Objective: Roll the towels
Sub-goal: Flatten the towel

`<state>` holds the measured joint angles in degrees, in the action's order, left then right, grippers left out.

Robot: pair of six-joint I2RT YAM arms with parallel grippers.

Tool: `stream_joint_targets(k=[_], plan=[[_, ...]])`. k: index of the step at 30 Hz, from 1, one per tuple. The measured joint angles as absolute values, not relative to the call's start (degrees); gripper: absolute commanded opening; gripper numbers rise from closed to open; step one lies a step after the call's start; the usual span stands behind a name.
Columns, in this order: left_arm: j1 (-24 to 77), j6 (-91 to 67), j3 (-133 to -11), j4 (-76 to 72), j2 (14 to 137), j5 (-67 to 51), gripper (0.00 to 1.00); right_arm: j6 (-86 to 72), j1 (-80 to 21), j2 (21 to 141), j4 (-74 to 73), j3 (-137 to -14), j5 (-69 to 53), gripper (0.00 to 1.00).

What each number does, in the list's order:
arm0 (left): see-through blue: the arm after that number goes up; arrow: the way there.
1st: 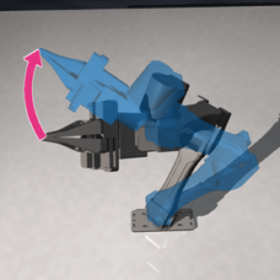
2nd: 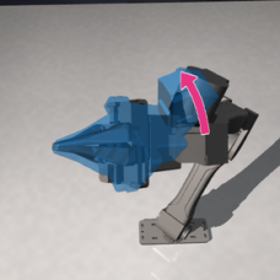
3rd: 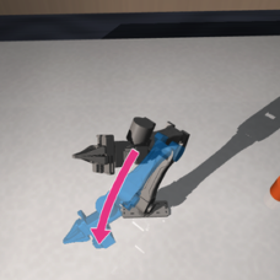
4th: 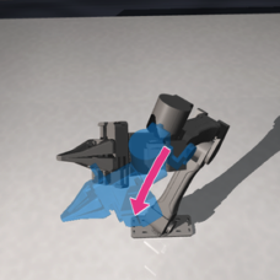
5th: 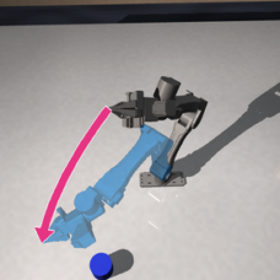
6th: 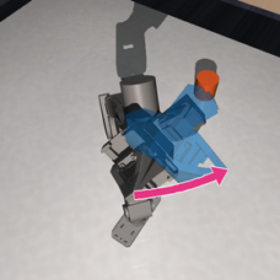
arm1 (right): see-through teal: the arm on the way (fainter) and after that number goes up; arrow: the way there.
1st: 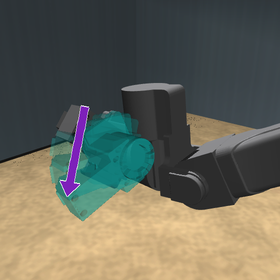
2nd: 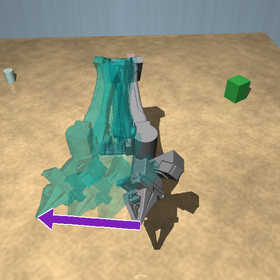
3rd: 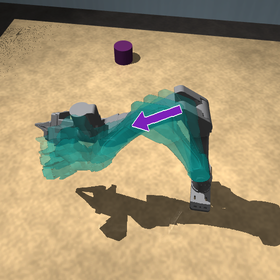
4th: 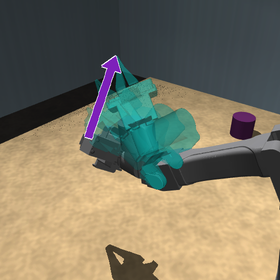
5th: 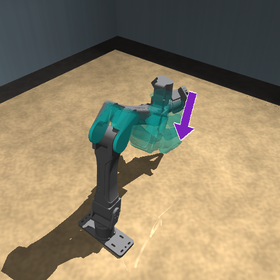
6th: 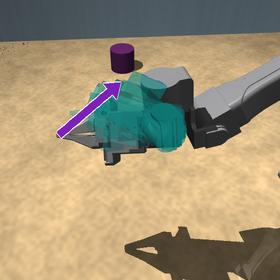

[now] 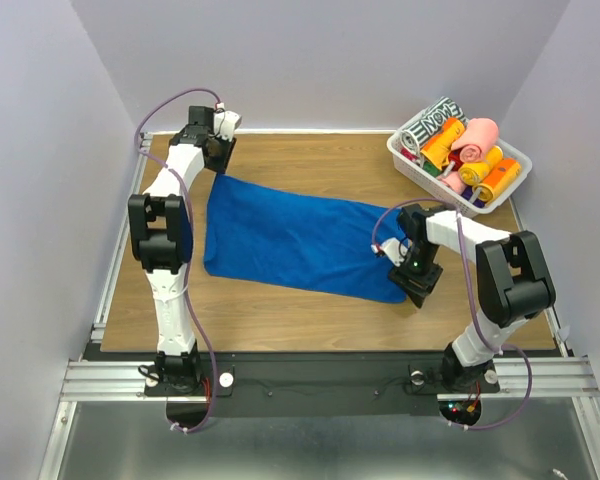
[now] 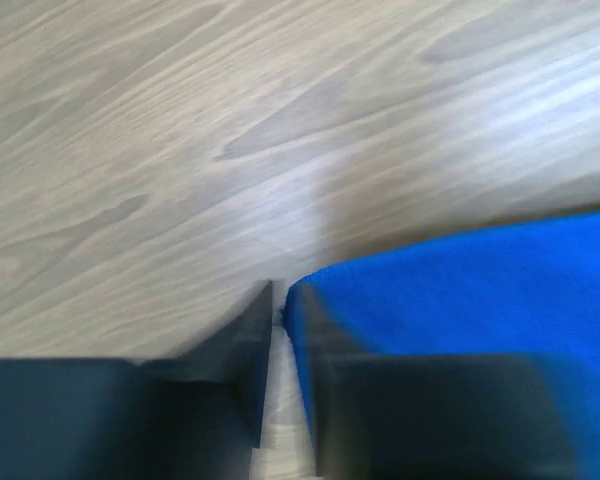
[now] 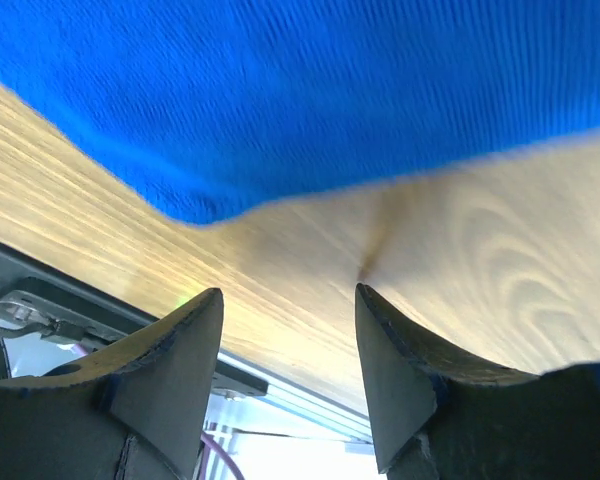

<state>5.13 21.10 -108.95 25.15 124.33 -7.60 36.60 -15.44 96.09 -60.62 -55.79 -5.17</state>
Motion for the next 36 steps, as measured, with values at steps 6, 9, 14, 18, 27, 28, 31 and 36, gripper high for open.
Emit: stream_joint_targets(k=[6, 9, 14, 18, 27, 28, 31, 36], plan=[[4.2, 22.2, -109.4, 25.1, 125.3, -7.8, 0.57, 36.4, -15.4, 95.9, -61.1, -62.3, -7.0, 0.61], [4.0, 22.2, -107.4, 24.4, 124.5, -8.8, 0.57, 36.4, -15.4, 95.6, -61.8, -65.5, -9.8, 0.61], [4.0, 22.4, -98.5, 25.3, 119.0, -13.4, 0.47, 36.4, -16.3, 96.1, -62.7, -68.7, -13.6, 0.58], [4.0, 22.2, -89.6, 25.0, 112.5, -16.6, 0.43, 36.2, -17.9, 98.0, -62.6, -68.8, -15.3, 0.56], [4.0, 24.9, -78.0, 24.3, 107.2, -17.5, 0.29, 35.8, -22.2, 100.2, -59.2, -60.8, -14.1, 0.46], [4.0, 25.8, -77.0, 24.3, 107.2, -17.0, 0.28, 36.1, -22.2, 100.2, -59.0, -60.3, -13.3, 0.46], [4.0, 28.2, -73.5, 23.6, 107.1, -15.2, 0.27, 37.2, -22.2, 98.9, -58.0, -58.9, -10.9, 0.46], [3.7, 31.7, -63.2, 21.4, 101.3, -13.0, 0.27, 40.2, -22.4, 95.8, -56.3, -55.7, -6.5, 0.47]])
